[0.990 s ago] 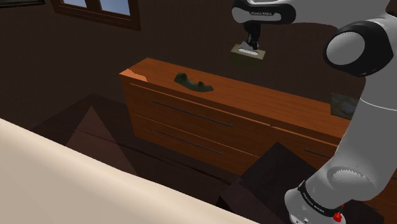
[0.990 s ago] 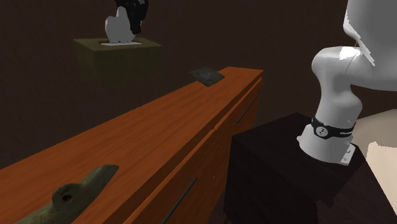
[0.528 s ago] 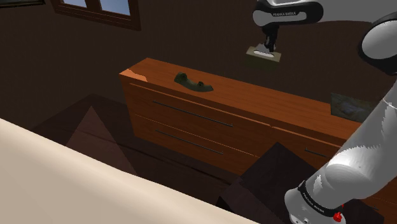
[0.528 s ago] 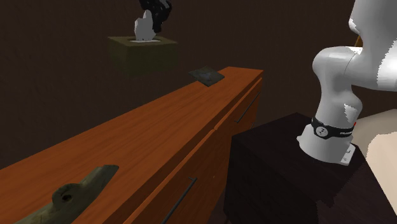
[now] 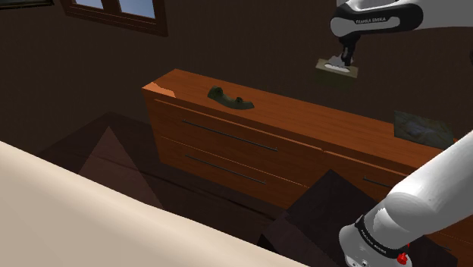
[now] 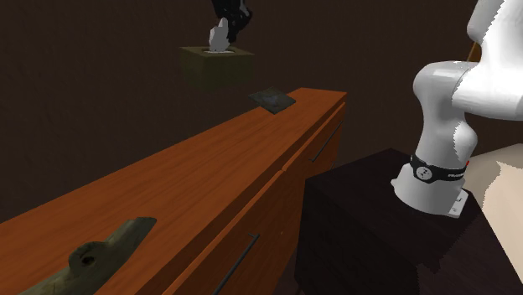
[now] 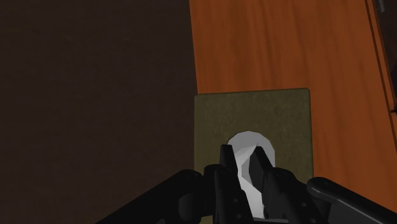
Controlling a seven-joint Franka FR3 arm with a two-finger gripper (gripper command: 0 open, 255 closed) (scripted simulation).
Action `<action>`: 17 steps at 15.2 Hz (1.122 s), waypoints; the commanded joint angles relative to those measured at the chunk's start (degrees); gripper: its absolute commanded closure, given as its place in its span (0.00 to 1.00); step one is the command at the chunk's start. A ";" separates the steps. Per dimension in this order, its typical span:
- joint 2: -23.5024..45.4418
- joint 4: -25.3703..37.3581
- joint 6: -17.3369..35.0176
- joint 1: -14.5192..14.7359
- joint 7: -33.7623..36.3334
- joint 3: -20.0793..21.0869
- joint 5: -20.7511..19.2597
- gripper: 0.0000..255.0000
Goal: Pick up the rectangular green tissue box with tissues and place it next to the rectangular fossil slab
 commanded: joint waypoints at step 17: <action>-9.73 -10.81 14.08 -10.11 -18.93 -14.45 -2.78 1.00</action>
